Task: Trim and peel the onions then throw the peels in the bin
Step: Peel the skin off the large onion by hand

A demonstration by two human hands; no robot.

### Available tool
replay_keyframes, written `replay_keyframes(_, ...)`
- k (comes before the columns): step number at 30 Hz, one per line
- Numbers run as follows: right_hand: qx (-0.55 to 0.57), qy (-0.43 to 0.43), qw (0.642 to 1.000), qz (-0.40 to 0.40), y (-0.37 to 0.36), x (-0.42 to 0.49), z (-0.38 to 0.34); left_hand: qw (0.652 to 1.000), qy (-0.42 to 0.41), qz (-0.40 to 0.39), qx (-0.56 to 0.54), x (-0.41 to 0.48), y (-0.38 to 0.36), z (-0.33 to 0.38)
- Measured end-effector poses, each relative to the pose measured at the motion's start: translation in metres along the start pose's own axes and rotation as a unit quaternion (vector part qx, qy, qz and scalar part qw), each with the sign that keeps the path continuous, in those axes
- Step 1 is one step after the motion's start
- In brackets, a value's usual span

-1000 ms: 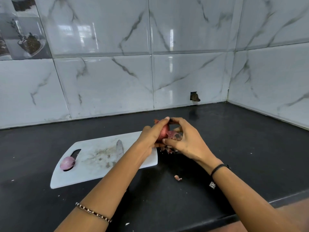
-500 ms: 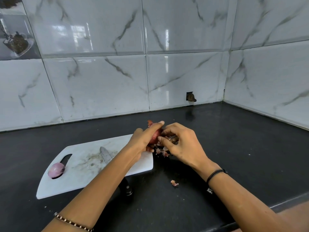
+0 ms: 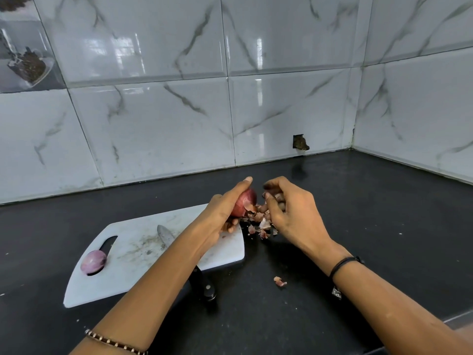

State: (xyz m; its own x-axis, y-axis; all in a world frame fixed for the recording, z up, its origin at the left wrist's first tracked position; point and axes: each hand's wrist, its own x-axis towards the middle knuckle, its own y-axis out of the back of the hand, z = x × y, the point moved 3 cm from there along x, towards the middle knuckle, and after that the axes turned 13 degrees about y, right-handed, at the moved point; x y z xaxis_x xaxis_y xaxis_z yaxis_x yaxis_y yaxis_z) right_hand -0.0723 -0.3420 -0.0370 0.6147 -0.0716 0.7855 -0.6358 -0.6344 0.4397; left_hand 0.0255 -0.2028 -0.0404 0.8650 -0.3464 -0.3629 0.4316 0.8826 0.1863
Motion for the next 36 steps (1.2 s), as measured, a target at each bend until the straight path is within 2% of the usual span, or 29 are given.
replay_keyframes(8,-0.017,0.050,0.995,-0.079,-0.005,0.001,-0.009,1.000,-0.009,-0.006,0.004,0.002,0.002,0.001)
replay_keyframes(16,-0.054,0.065,0.995,-0.056,-0.004,0.002,-0.007,1.000,-0.020,-0.007,0.008,0.001,0.001,0.000)
replay_keyframes(23,-0.089,-0.008,0.996,-0.006,0.001,0.000,0.000,1.000,-0.012,-0.002,-0.010,0.002,0.002,-0.001)
replay_keyframes(31,-0.101,-0.035,0.992,-0.064,0.002,-0.003,-0.003,1.000,-0.001,-0.016,-0.024,0.000,0.003,-0.001)
replay_keyframes(36,-0.055,-0.052,0.994,-0.073,0.001,-0.003,-0.004,0.998,-0.018,-0.040,-0.038,-0.006,0.002,0.003)
